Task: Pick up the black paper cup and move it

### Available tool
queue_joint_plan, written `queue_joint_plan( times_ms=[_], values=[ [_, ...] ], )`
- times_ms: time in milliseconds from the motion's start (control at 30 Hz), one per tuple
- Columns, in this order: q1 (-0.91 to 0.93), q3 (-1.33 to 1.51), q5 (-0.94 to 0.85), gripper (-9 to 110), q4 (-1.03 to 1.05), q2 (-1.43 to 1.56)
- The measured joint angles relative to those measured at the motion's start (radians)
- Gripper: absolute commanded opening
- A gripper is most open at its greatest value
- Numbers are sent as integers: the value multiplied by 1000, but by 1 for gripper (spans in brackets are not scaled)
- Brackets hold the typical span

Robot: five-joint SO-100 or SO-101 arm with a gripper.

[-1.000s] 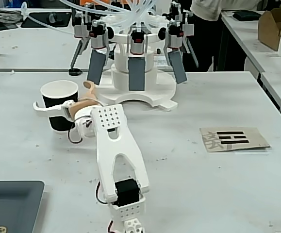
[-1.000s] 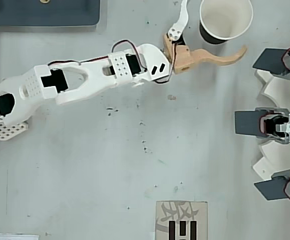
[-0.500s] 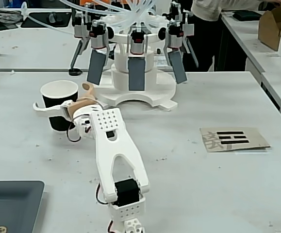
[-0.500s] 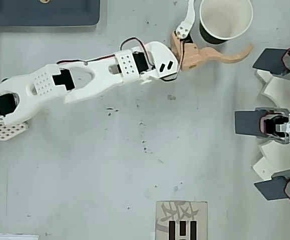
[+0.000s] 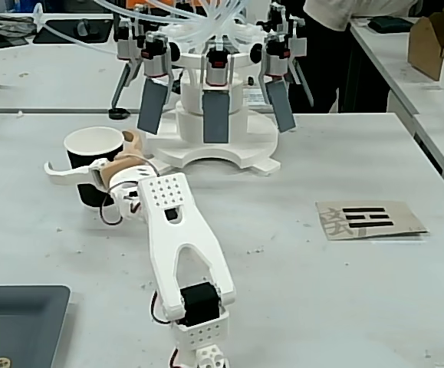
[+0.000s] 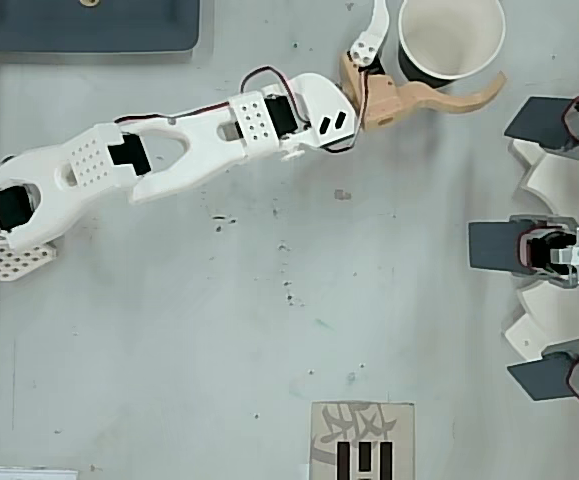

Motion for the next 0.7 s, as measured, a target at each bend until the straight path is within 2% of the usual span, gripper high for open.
queue_joint_plan(
  times_ms=[700],
  values=[
    [-32, -28, 15, 39, 8, -44]
  ],
)
